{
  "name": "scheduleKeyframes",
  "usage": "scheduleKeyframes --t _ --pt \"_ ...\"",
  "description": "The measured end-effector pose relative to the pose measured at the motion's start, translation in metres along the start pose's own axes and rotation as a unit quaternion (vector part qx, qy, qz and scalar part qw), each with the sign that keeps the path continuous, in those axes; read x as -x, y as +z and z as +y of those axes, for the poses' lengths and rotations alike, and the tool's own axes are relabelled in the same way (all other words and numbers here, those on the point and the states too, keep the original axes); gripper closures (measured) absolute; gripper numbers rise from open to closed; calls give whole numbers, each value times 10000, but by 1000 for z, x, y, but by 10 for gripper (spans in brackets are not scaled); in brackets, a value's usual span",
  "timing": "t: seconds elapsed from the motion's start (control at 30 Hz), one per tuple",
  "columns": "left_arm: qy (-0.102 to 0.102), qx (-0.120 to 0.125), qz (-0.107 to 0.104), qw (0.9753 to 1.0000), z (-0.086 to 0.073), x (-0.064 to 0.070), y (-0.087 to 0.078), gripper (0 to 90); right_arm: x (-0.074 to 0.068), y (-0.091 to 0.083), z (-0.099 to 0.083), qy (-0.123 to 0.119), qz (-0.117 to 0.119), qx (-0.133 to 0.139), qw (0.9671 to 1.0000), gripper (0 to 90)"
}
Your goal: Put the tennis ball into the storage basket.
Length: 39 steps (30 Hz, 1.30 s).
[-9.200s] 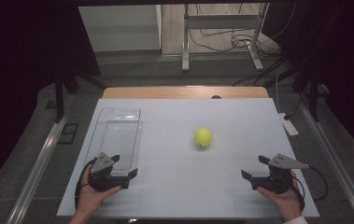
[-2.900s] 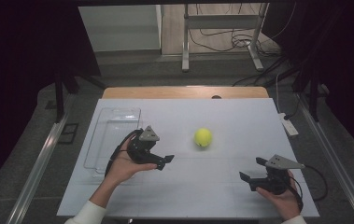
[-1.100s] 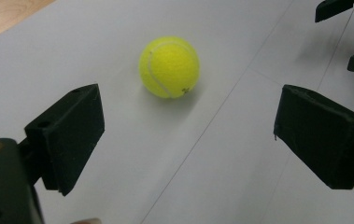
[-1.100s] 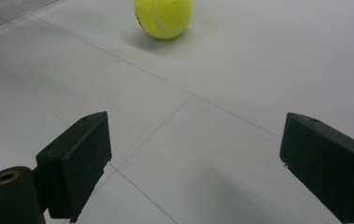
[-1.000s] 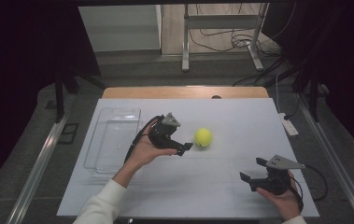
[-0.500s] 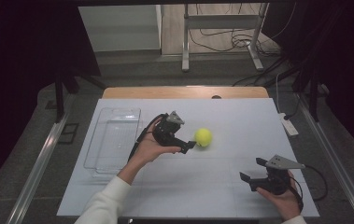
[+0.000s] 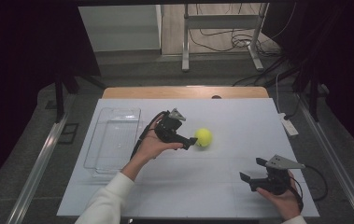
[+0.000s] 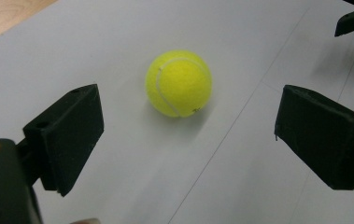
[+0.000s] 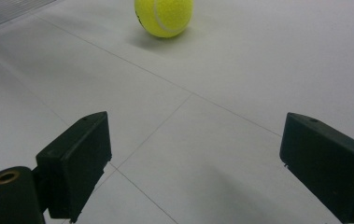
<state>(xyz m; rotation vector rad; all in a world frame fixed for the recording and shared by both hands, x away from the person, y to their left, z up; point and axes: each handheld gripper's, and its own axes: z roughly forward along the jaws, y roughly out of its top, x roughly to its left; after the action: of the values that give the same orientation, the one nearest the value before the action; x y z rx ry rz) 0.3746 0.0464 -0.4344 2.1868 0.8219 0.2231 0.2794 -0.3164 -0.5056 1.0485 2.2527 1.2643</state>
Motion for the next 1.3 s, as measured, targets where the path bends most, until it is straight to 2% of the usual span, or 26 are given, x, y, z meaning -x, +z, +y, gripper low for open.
scheduleKeyframes --t 0.5,0.63,0.77,1.3 --pt "-49 -69 -10 10000 5 -5 10 89 0 1 0 0 -4 -21 10000 93" --pt "16 -99 -32 9999 7 -5 12 87 0 1 -1 0 -3 -27 10000 92" --pt "0 -104 -51 9999 10 -5 15 87 1 1 -1 8 -3 -33 10000 93" --pt "28 -301 -41 9995 22 -7 33 83 1 1 -1 -2 21 -37 10000 92"
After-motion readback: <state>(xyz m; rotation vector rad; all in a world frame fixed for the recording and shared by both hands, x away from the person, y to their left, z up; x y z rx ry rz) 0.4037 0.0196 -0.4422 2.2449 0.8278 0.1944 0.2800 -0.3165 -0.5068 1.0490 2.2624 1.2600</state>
